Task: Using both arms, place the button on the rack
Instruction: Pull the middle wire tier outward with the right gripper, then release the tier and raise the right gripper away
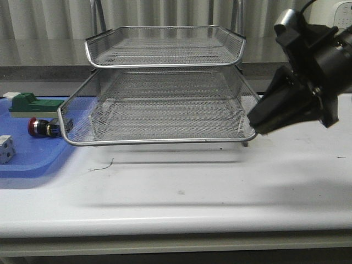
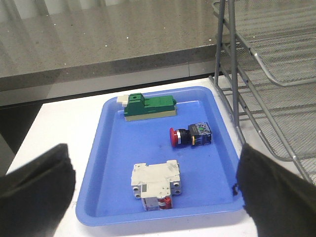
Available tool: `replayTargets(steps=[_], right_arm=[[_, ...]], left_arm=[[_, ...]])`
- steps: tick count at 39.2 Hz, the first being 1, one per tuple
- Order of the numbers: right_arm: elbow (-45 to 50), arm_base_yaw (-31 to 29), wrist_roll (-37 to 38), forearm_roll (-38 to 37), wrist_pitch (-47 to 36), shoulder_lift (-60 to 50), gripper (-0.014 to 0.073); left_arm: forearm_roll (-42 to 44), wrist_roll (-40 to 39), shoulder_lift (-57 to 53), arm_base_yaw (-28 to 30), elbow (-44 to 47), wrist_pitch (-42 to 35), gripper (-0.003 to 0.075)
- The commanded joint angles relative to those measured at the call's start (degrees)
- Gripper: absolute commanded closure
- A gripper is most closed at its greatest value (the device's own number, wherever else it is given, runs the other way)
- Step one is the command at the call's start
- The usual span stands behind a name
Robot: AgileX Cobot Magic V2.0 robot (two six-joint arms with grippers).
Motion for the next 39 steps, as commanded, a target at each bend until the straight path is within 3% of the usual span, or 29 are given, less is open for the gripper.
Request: replayTargets(steps=[1, 5, 12, 16, 22, 30, 39], right_arm=[[-1.23, 0.11, -1.11, 0.32, 8.55, -2.83, 0.0174], [-2.76, -0.33, -0.63, 0.32, 9.12, -3.83, 0.0082], [-6.64, -2.72, 7.09, -0.79, 9.80, -9.82, 0.0120], [-10.24, -3.27, 16.02, -7.78, 7.99, -14.22, 0.0165], [-15.38, -2.89, 28.00, -22.36, 5.98, -19.20, 0.0286], [-16.24, -2.89, 33.59, -32.81, 3.75, -23.54, 0.0669], [-11.02, -0.02, 38.94, -43.05, -5.67, -31.55, 0.0655]], left_arm=[[-0.11, -0.61, 0.52, -0.08, -2.00, -4.68, 0.0091], [-0.11, -0.61, 0.52, -0.08, -2.00, -4.67, 0.0091], [-0.11, -0.61, 0.52, -0.08, -2.00, -4.67, 0.0091], [-0.11, -0.61, 0.52, -0.08, -2.00, -4.67, 0.0091], [-0.11, -0.61, 0.52, -0.08, -2.00, -4.67, 0.0091], [-0.11, -0.61, 0.52, -0.08, -2.00, -4.67, 0.0091], [-0.11, -0.61, 0.52, -0.08, -2.00, -4.67, 0.0091]])
